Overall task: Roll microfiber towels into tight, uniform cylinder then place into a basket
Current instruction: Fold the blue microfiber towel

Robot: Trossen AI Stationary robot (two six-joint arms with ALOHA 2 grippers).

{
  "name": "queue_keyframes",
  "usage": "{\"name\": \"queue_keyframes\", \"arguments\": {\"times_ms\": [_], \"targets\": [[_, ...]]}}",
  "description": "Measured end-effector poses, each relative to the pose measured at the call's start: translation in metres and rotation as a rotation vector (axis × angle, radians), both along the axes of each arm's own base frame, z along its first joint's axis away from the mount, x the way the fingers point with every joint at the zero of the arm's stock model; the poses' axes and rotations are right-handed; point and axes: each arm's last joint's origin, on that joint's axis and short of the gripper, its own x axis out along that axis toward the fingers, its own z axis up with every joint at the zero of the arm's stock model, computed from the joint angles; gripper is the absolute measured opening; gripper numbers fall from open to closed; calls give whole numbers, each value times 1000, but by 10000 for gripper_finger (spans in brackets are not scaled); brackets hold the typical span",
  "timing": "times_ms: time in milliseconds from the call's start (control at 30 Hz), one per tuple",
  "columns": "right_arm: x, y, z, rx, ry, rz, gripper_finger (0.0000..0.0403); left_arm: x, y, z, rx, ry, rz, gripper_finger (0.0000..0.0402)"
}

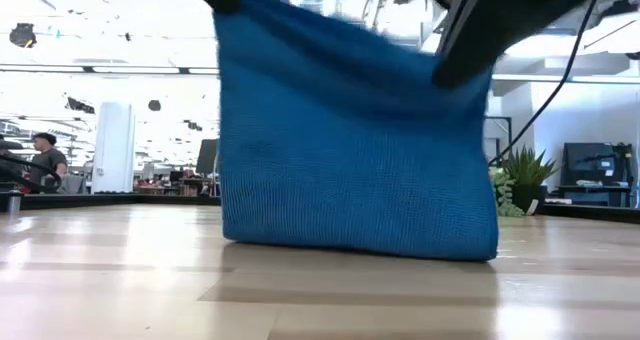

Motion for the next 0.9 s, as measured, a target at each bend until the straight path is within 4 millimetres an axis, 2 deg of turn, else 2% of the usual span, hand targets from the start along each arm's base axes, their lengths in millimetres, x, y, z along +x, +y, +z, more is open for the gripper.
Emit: {"name": "queue_keyframes", "arguments": {"times_ms": [133,400,633,800,900], "targets": [[4,-26,-6,-60,62,-152,14,15,29,-11,3,16,111,0],[9,-63,-40,11,115,-327,10,34,83,-39,-69,105,265,0],[13,-75,-44,42,121,-378,19,41,101,-45,-107,152,282,1],[14,-77,-44,58,130,-380,21,43,105,-45,-112,158,290,13],[14,-76,-44,65,129,-380,36,43,105,-45,-113,157,294,22]]}}
